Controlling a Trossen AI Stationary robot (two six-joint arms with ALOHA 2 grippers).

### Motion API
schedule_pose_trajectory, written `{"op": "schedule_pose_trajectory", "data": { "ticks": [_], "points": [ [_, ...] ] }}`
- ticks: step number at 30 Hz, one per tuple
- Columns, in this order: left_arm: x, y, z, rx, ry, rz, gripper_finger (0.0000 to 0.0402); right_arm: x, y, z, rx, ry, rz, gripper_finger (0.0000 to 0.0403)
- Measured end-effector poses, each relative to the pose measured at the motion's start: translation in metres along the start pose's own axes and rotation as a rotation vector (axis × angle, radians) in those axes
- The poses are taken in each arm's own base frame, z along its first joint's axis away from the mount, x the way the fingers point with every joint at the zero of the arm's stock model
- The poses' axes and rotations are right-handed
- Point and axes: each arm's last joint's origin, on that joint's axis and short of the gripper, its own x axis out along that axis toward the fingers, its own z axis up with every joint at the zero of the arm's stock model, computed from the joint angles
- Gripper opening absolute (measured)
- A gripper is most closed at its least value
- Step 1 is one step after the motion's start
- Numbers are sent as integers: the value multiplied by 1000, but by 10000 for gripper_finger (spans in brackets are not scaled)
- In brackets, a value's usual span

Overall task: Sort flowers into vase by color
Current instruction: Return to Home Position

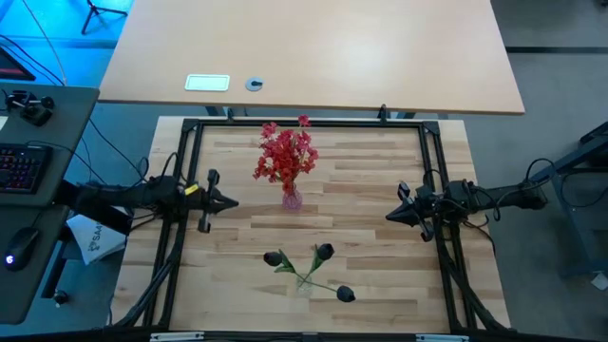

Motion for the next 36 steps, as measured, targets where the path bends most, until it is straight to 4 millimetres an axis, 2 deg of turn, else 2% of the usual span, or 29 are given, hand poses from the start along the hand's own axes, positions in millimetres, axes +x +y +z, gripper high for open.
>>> {"op": "schedule_pose_trajectory", "data": {
  "ticks": [9,36],
  "points": [
    [0,-3,1,-60,-4,-33,0,0,0,0,0,0,0,0],
    [0,-3,0,-60,2,-33,0,0,0,0,0,1,0,0]
  ]
}}
